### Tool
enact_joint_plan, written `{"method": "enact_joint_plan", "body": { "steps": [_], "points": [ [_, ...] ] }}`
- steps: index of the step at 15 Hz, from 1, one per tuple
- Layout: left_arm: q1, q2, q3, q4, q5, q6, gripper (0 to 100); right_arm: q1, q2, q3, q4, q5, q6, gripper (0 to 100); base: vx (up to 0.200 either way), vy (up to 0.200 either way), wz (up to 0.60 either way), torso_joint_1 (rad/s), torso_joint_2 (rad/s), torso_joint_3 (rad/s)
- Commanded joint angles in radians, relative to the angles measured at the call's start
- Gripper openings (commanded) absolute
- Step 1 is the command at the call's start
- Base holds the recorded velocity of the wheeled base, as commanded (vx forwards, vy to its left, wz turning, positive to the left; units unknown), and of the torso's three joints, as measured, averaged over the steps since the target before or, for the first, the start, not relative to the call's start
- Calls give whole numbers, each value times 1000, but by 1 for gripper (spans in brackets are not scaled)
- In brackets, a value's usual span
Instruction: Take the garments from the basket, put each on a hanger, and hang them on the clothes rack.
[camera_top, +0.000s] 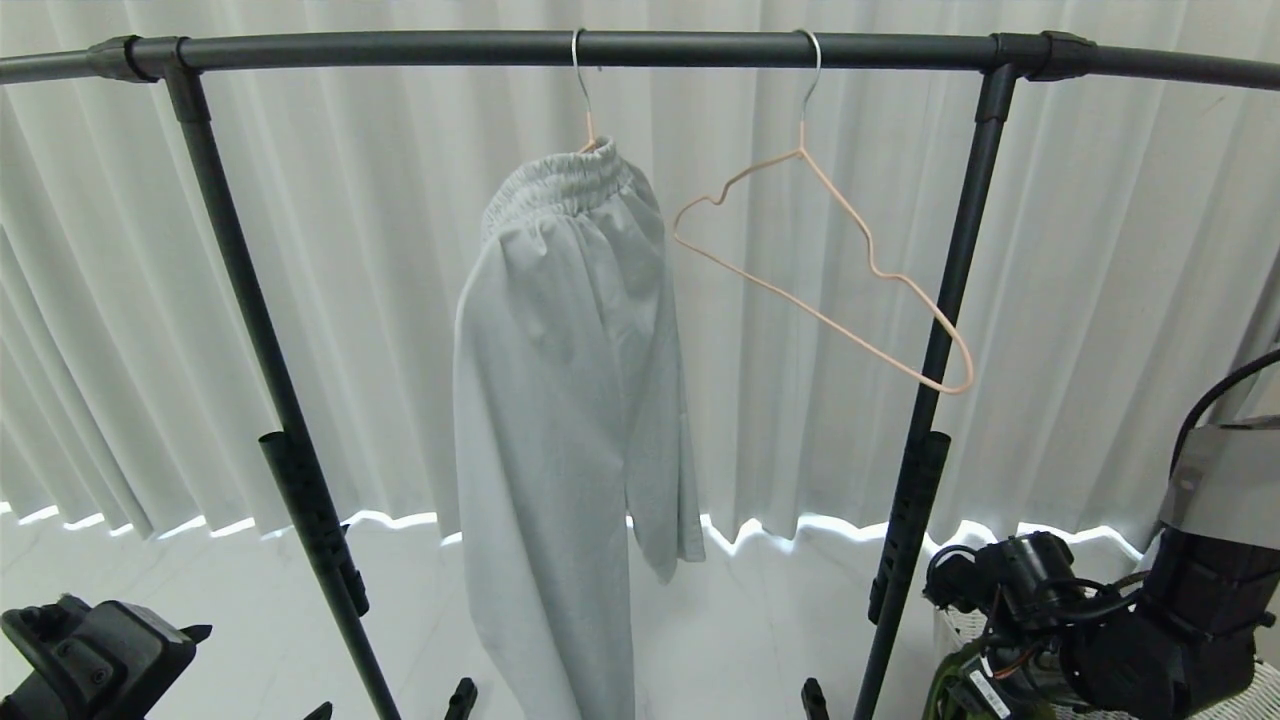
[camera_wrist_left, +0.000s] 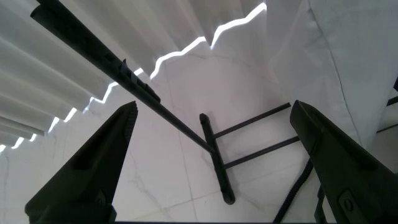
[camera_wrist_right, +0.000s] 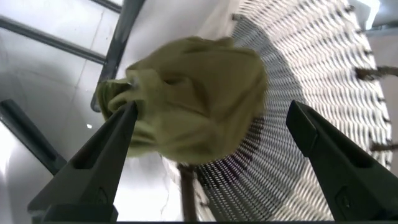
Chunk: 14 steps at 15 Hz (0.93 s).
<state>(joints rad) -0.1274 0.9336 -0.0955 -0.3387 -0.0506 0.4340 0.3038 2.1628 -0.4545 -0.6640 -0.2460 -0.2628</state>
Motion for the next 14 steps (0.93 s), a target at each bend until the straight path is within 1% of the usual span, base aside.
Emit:
{"method": "enact_joint_plan", "body": {
  "steps": [1,3,4,8,9,11,14],
  "points": [
    [0,-1,0,0,0,0,100,9,58,-29,-11,-16,0,100,0,0,0,0,0,0],
    [0,-1,0,0,0,0,100,9,86,-46,-12,-67,2,100,0,0,0,0,0,0],
    [0,1,0,0,0,-1,100,9,86,-46,-12,-79,2,100,0,0,0,0,0,0],
    [0,2,0,0,0,-1,100,9,86,-47,-12,-81,14,100,0,0,0,0,0,0],
    [0,2,0,0,0,0,100,9,86,-46,-12,-82,20,0,0,0,0,0,0,0],
    [0,4,0,0,0,0,100,14,78,-46,-12,-82,20,0,0,0,0,0,0,0],
    [0,4,2,0,0,-5,100,52,22,-24,-12,-85,30,0,0,0,0,0,0,0]
  ]
}}
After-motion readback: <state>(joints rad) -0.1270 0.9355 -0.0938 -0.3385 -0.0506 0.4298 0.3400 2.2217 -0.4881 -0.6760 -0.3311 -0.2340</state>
